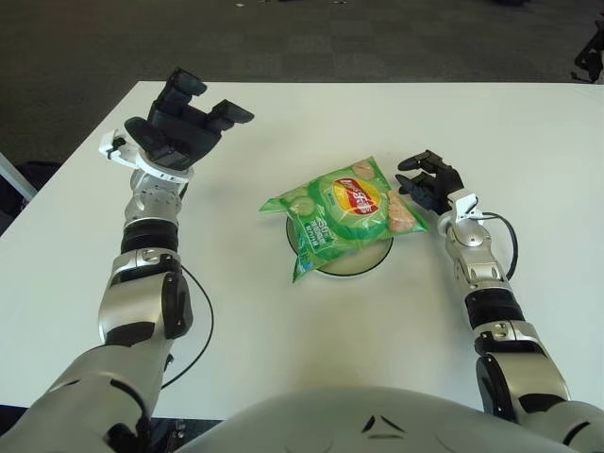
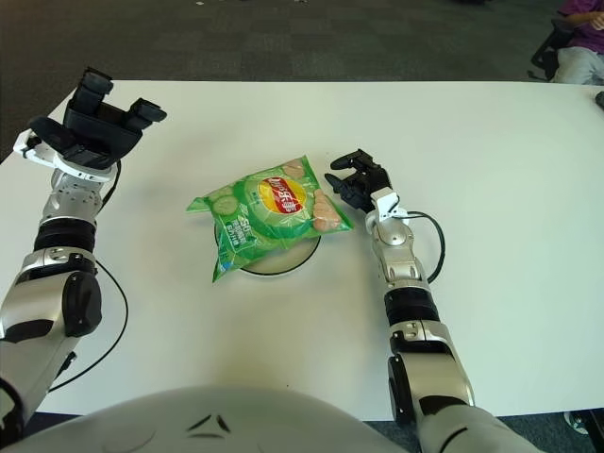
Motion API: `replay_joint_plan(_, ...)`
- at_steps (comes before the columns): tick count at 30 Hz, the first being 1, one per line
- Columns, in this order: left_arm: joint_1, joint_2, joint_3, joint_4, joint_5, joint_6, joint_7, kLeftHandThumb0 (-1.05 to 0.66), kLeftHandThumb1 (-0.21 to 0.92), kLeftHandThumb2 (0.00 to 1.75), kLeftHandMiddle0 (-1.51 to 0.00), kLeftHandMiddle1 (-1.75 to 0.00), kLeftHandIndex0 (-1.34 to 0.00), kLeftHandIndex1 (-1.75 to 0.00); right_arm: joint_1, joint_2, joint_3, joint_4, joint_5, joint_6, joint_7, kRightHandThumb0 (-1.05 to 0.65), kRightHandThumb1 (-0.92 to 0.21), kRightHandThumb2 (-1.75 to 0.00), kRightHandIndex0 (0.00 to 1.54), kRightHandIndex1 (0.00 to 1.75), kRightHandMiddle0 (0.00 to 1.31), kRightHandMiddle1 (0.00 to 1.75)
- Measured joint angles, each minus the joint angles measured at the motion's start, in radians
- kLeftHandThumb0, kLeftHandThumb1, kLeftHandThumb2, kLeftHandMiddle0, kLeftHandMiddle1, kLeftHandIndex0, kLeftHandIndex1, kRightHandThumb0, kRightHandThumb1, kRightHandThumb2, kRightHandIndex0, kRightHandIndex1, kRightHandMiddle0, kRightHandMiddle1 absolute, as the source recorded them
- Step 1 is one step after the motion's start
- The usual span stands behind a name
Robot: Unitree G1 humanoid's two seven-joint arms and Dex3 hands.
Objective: Put the snack into the plate.
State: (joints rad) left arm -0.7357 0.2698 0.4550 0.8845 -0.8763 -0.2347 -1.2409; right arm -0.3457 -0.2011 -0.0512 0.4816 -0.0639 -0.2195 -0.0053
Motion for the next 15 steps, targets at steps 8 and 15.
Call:
replay_joint_plan(8, 0.02, -0.019, -0.018, -0.032, 0.178, -0.041, 0.346, -0.36, 0.92, 0.3, -0.69, -1.74, -0.44, -1.5, -0.005, -0.001, -0.001, 0.0, 0.0, 0.001, -0.007, -0.01, -0.92, -0.16, 0.69, 1.28, 0.46, 1.24)
replay_joint_plan(15, 0.052, -0.086, -0.075, -0.094, 0.41, -0.188, 0.657, -0.35, 0.92, 0.37, -0.68, -1.75, -0.36, -1.59, -0.005, -0.001, -0.001, 0.0, 0.001, 0.0, -0.007, -0.01, -0.92, -0.16, 0.69, 1.28, 0.46, 1.24)
